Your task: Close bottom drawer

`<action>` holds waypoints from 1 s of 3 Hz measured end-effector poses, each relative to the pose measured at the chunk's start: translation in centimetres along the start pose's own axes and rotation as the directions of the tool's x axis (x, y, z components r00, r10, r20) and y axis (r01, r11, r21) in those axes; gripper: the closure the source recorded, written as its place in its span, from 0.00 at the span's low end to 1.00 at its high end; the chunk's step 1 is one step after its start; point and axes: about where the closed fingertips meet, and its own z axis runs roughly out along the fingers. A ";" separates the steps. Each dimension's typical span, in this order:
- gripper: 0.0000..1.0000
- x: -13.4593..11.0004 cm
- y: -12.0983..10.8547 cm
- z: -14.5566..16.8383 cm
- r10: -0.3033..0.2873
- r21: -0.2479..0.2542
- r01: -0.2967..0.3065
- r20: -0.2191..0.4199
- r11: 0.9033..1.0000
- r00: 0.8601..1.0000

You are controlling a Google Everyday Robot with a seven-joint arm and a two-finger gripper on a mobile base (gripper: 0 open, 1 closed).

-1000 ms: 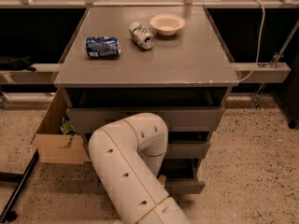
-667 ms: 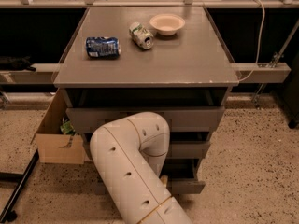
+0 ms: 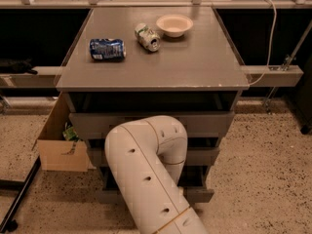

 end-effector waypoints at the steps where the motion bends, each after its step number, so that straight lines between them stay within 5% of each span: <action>1: 0.26 0.0 0.0 0.0 0.000 0.000 0.000 0.000 1.000 1.000; 3: 0.72 0.0 0.0 0.0 0.000 0.000 0.000 0.000 1.000 1.000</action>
Offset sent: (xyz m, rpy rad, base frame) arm 0.0000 0.0000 0.0000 0.0000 0.0000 0.0000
